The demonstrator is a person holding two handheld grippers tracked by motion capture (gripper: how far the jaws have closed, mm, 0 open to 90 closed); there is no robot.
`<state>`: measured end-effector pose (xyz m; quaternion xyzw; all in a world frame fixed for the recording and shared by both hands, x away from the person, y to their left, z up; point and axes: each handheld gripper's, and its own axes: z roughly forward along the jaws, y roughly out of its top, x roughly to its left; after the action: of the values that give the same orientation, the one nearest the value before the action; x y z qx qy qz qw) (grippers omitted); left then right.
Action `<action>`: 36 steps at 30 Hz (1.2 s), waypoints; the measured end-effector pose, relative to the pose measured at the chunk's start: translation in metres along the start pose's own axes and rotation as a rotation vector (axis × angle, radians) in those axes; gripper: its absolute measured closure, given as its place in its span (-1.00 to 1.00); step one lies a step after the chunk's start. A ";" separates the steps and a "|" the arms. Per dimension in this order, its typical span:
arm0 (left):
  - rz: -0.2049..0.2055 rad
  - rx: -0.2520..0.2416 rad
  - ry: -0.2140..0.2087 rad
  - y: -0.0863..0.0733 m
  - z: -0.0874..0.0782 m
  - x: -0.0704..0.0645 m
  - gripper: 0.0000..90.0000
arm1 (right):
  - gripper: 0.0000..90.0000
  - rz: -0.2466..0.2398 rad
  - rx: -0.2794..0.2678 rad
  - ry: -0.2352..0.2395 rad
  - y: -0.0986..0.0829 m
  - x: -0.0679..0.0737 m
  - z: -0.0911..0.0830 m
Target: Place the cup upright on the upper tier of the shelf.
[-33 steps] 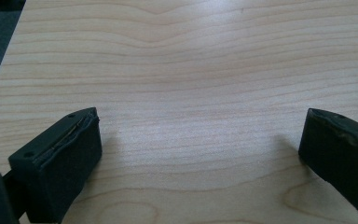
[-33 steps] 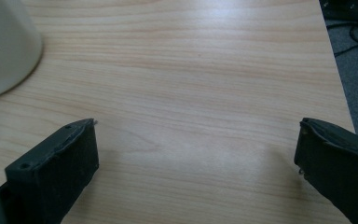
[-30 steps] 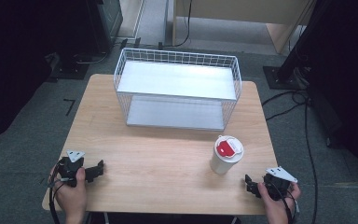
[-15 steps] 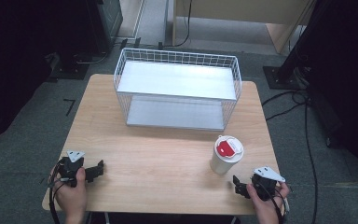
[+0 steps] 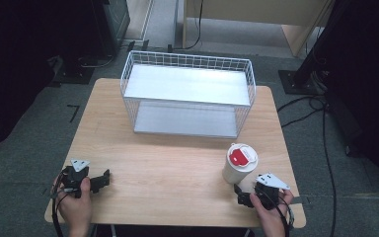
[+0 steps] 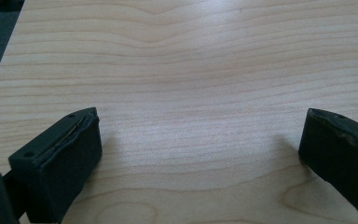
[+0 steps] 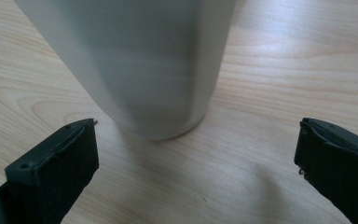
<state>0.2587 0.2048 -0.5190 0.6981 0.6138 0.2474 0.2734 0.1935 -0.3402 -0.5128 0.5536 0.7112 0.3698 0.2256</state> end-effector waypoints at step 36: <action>0.000 0.000 0.000 0.000 0.000 0.000 -1.00 | -0.84 0.087 -0.220 0.046 0.032 0.024 0.007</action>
<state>0.2587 0.2048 -0.5190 0.6980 0.6139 0.2473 0.2734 0.2115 -0.3120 -0.4899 0.5472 0.6466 0.4678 0.2525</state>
